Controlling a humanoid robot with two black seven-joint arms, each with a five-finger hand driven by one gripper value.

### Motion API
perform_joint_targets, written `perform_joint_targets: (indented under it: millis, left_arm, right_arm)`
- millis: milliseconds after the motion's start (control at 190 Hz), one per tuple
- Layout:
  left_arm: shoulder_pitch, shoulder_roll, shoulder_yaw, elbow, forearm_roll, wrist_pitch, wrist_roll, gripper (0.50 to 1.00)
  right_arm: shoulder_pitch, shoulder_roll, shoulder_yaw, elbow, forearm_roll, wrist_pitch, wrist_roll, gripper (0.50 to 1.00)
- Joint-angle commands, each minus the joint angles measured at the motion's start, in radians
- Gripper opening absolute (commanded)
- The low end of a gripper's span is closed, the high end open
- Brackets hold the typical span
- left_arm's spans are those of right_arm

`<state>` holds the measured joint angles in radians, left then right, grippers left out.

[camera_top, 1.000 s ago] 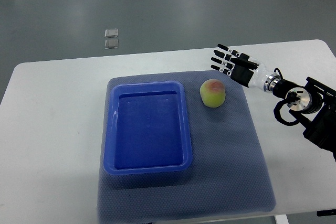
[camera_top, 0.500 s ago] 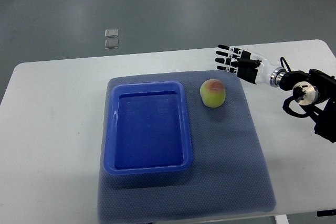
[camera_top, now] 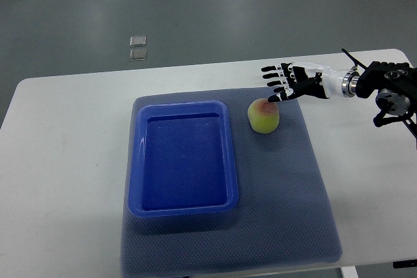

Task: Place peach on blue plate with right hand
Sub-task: 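Move the right hand toward the peach beside the blue tray, then lower the right hand around the peach and close its fingers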

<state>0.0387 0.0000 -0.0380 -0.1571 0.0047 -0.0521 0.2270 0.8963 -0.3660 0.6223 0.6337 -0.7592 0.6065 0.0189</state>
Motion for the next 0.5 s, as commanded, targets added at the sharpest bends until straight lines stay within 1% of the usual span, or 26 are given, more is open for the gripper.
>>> perform_joint_targets:
  millis: [0, 32, 37, 84, 137, 142, 153, 289, 495]
  left_arm:
    - [0.0, 0.0, 0.0, -0.004, 0.0, 0.0, 0.0, 1.0]
    - [0.0, 0.0, 0.0, -0.004, 0.0, 0.0, 0.0, 1.0]
    - [0.0, 0.0, 0.0, -0.006, 0.0, -0.002, 0.0, 1.0]
    - [0.001, 0.0, 0.0, -0.007, 0.0, -0.002, 0.0, 1.0]
    - [0.001, 0.0, 0.0, -0.007, 0.0, -0.002, 0.0, 1.0]
    - [0.0, 0.0, 0.0, -0.007, 0.0, -0.003, 0.0, 1.0]
    - [0.0, 0.0, 0.0, -0.007, 0.0, -0.003, 0.0, 1.0]
    - [0.0, 0.0, 0.0, -0.006, 0.0, -0.003, 0.0, 1.0]
    - [0.0, 0.0, 0.0, -0.004, 0.0, -0.003, 0.0, 1.0]
  right_arm:
    - [0.009, -0.024, -0.003, 0.026, -0.054, 0.004, 0.001, 0.93]
    - [0.009, -0.024, -0.003, 0.026, -0.054, 0.004, 0.001, 0.93]
    - [0.01, -0.03, -0.003, 0.049, -0.096, 0.004, 0.001, 0.93]
    - [0.01, -0.031, -0.003, 0.066, -0.133, 0.004, 0.001, 0.93]
    - [0.01, -0.031, -0.003, 0.066, -0.134, 0.004, 0.001, 0.93]
    - [0.009, -0.037, -0.004, 0.089, -0.179, 0.004, 0.001, 0.93]
    - [0.007, -0.037, -0.004, 0.093, -0.19, 0.004, 0.001, 0.93]
    - [0.003, -0.034, -0.009, 0.13, -0.328, 0.004, 0.001, 0.93]
    - [0.004, -0.033, -0.01, 0.135, -0.416, 0.004, 0.001, 0.93]
